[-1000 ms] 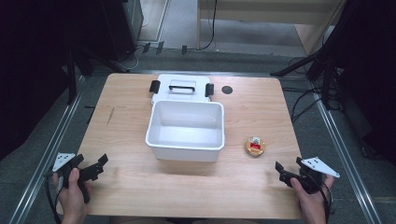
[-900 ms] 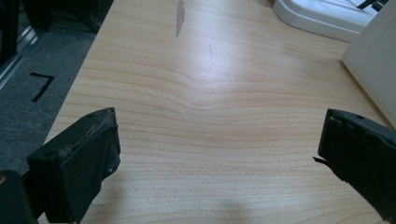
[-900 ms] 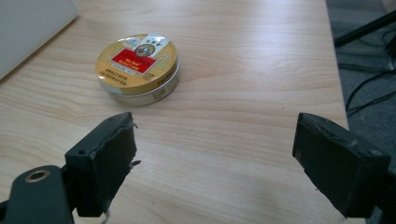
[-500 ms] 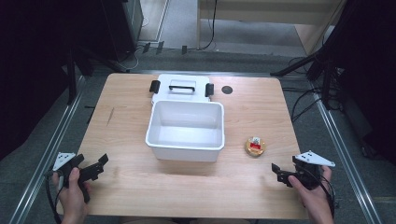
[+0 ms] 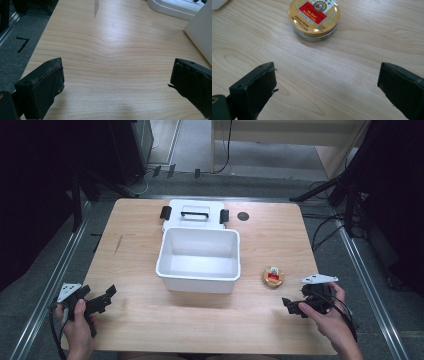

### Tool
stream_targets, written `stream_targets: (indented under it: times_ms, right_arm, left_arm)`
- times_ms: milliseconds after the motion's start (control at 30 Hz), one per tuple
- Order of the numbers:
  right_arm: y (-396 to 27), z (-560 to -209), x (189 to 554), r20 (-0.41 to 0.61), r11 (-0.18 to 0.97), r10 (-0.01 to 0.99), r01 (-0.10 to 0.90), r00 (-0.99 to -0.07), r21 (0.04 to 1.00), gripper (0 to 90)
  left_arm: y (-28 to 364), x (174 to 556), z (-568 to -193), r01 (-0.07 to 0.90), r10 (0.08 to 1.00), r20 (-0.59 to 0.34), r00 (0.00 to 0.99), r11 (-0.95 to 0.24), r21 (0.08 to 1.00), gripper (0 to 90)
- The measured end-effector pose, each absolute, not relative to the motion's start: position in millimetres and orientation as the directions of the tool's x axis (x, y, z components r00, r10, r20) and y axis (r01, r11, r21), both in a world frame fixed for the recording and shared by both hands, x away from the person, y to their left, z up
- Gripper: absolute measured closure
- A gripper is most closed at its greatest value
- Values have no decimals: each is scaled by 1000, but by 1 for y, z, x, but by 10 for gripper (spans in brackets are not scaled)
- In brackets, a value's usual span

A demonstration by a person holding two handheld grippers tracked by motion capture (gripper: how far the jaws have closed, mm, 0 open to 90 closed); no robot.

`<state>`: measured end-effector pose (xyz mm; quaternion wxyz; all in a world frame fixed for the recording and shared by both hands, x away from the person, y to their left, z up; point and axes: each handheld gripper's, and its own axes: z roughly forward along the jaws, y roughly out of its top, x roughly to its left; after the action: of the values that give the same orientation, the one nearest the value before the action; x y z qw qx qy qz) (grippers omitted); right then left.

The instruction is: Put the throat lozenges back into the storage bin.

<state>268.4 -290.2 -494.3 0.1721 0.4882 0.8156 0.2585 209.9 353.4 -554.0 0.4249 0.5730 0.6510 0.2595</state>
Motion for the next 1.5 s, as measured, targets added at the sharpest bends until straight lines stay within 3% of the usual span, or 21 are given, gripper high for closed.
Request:
stream_targets:
  times_ms: [967, 1367, 1500]
  right_arm:
    - [-249, -465, 313, -120, 589, 800, 732, -587, 344, 21]
    - [-229, -464, 329, -141, 643, 764, 723, -630, 252, 21]
    - [-223, -463, 334, -142, 657, 753, 720, -643, 224, 21]
  left_arm:
    - [352, 210, -553, 508, 971, -239, 27, 193, 840, 0]
    - [343, 211, -552, 489, 986, -149, 77, 93, 867, 0]
    - [344, 211, -552, 487, 984, -161, 74, 105, 867, 0]
